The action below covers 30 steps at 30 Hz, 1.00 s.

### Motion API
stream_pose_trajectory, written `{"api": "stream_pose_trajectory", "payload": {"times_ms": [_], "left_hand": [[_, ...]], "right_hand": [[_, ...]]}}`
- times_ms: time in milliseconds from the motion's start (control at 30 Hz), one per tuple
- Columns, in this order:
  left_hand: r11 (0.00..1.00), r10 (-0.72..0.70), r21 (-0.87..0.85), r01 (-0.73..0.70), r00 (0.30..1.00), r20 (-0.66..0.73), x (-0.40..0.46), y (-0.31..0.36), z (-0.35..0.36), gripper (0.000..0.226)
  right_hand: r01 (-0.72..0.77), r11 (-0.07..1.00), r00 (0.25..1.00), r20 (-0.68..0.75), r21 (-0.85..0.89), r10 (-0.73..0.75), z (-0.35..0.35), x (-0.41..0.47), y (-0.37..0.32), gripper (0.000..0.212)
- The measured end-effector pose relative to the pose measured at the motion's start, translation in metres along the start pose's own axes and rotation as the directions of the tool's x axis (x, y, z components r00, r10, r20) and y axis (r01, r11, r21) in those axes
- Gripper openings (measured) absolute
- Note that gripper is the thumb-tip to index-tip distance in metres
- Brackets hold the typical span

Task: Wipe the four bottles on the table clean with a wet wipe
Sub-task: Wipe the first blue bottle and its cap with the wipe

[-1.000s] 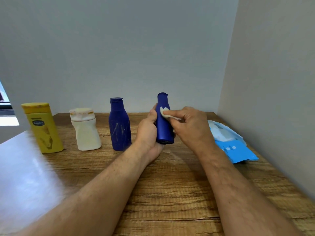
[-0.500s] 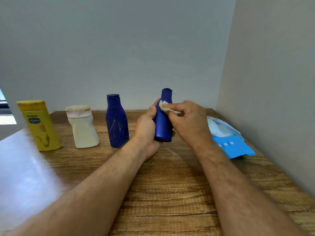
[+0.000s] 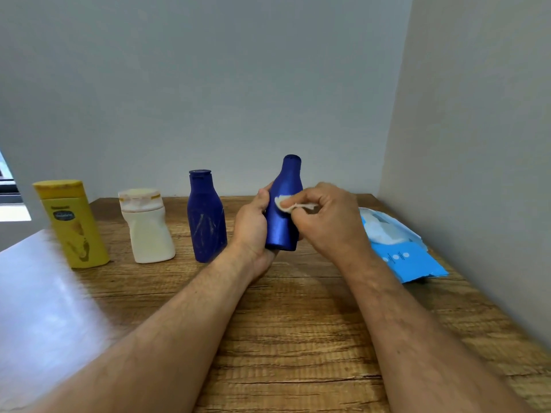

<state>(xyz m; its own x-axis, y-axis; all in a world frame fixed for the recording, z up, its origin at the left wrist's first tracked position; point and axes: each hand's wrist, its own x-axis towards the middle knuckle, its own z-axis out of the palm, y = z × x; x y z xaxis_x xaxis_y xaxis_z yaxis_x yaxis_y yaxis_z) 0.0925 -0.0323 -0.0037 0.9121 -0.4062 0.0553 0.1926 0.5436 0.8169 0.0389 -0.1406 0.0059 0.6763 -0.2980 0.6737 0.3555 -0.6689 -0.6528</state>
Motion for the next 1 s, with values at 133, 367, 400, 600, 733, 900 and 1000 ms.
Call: {"api": "stream_pose_trajectory", "payload": {"times_ms": [133, 367, 400, 600, 733, 900, 1000], "left_hand": [[0.998, -0.022, 0.054, 0.02, 0.999, 0.038, -0.003, -0.001, 0.003, 0.037], [0.999, 0.036, -0.031, -0.038, 0.996, -0.076, 0.001, 0.001, 0.0, 0.034], [0.998, 0.043, -0.032, -0.046, 0.995, -0.089, 0.002, 0.001, 0.0, 0.034], [0.999, 0.024, -0.044, -0.027, 0.998, -0.065, 0.0, 0.002, 0.003, 0.036], [0.999, -0.002, -0.032, 0.0, 0.997, -0.074, -0.003, 0.0, 0.004, 0.034], [0.994, -0.031, -0.104, 0.017, 0.99, -0.137, -0.001, 0.003, 0.002, 0.037], [0.995, 0.008, -0.094, -0.026, 0.984, -0.179, 0.003, 0.0, 0.003, 0.036]], "right_hand": [[-0.024, 1.0, 0.984, -0.175, -0.017, 0.021, -0.005, 0.006, 0.003, 0.022], [0.019, 0.999, 0.991, 0.13, 0.05, -0.025, -0.003, -0.003, 0.001, 0.01], [0.029, 0.999, 0.986, 0.165, 0.036, -0.035, -0.003, -0.004, 0.0, 0.01], [0.001, 1.0, 0.999, -0.044, -0.002, -0.001, 0.001, 0.004, 0.004, 0.012], [-0.025, 0.999, 0.994, -0.109, 0.042, 0.029, -0.001, 0.007, 0.006, 0.017], [-0.029, 0.993, 0.991, 0.13, 0.118, 0.014, -0.004, 0.0, 0.002, 0.009], [-0.024, 0.994, 0.964, 0.266, 0.102, -0.004, -0.005, -0.003, 0.003, 0.018]]}}
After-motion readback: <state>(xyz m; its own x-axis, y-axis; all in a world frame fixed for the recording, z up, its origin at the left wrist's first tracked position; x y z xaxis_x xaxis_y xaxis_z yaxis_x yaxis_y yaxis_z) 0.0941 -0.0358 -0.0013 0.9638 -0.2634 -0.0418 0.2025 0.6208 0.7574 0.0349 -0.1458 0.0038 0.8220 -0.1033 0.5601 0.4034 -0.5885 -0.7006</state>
